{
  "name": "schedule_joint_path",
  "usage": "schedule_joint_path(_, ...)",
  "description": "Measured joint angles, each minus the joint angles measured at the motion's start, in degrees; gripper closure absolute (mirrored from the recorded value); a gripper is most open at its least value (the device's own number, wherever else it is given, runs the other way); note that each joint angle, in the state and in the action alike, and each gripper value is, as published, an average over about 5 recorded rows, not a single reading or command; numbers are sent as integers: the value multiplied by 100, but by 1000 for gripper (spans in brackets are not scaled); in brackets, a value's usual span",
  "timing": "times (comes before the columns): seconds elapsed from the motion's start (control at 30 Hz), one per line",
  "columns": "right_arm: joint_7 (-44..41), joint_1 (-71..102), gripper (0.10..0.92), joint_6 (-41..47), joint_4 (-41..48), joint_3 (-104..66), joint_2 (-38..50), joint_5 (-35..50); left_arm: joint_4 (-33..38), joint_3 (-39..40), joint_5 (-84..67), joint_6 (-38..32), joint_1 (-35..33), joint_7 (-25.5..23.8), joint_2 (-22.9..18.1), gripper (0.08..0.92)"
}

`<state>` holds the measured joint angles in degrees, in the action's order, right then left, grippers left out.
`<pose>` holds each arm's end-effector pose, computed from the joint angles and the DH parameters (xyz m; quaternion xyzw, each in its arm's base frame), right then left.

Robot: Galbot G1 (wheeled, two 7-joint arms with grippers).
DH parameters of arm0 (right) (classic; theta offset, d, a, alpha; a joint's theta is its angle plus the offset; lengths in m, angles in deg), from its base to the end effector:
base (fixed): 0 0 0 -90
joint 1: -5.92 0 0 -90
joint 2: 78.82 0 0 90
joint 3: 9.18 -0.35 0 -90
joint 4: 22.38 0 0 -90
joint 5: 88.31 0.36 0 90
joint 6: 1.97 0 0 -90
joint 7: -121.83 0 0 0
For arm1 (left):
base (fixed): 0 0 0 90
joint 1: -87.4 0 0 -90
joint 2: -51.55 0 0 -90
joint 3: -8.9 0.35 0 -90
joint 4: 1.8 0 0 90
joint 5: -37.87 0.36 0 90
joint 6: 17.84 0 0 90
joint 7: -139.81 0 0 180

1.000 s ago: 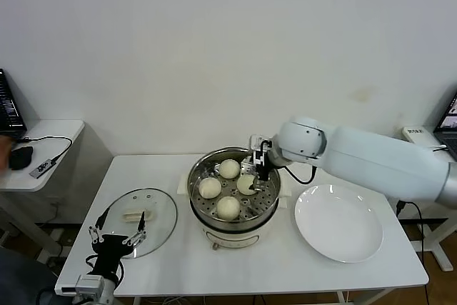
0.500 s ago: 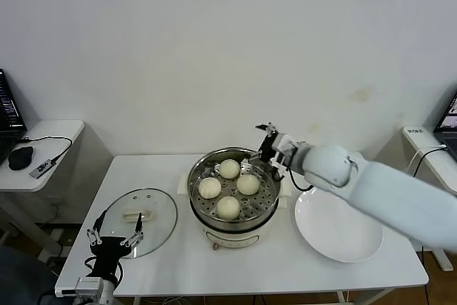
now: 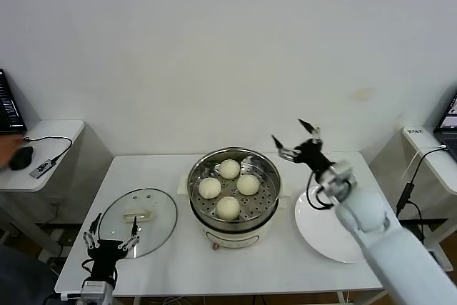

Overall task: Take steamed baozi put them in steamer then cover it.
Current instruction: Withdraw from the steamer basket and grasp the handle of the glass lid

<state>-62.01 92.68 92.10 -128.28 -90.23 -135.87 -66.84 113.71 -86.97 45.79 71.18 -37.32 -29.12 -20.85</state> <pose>0.3550 -0.0915 -0.2205 -0.1588 0.9793 -0.0989 0.0769 0.1655 0.0906 -0.3286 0.0542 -0.9710 -0.2296 0.0387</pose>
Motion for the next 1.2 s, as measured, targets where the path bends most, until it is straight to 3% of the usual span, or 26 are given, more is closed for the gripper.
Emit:
schedule_joint_path(0.3, -103, 1698, 203, -418, -462, -2138, -1147, -294, -551, -285, 2555, -471, -10, -20, 357, 177)
schedule_joint_path(0.6, -33, 2614, 203, -640, -784, -3212, -1816, -510, -1106, -272, 4800, -721, 241, -187, 673, 177)
schedule_joint_path(1.2, -15, 3451, 203, -800, -1261, -3649, -2542, -846, -2122, -10, 6058, -776, 1189, -429, 814, 177)
